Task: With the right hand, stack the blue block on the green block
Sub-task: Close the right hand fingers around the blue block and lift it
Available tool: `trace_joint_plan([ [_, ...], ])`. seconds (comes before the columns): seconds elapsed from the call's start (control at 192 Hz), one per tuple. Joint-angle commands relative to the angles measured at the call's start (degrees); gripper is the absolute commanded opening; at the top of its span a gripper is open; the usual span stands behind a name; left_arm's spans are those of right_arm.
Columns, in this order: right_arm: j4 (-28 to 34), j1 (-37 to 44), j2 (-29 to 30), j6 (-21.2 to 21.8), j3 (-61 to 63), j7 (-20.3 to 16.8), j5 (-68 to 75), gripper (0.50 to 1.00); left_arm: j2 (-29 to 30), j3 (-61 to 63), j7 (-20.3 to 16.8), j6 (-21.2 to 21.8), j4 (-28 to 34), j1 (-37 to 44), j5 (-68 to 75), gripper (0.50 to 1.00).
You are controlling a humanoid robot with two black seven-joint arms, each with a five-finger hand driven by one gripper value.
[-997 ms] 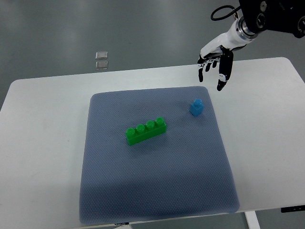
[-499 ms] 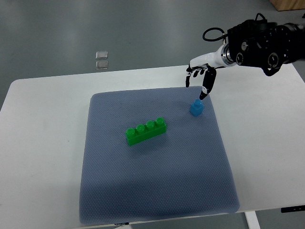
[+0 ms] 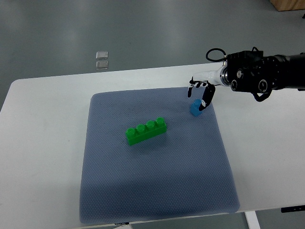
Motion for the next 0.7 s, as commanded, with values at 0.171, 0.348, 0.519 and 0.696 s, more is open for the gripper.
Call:
trace_joint_plan([
  [0.171,-0.1,-1.8,0.5,-1.6,-0.2,0.1,-0.5,0.827,0.0,0.0,0.0,0.0,0.0,0.0,0.0,1.0],
  [0.348,-0.1,-2.8,0.5,-3.1,-0.3,0.3,-0.7,0.78,0.0,0.0,0.0,0.0,0.0,0.0,0.0,1.0],
  [0.519,-0.2,-4.4,0.6,-4.4,-0.3,0.5,-2.1,0.77,0.0,0.0,0.0,0.0,0.0,0.0,0.0,1.0],
  [0.696,-0.4,-4.9,0.6,-5.3,-0.4,0.5,-2.7,0.762,0.0,0.0,0.0,0.0,0.0,0.0,0.0,1.0],
])
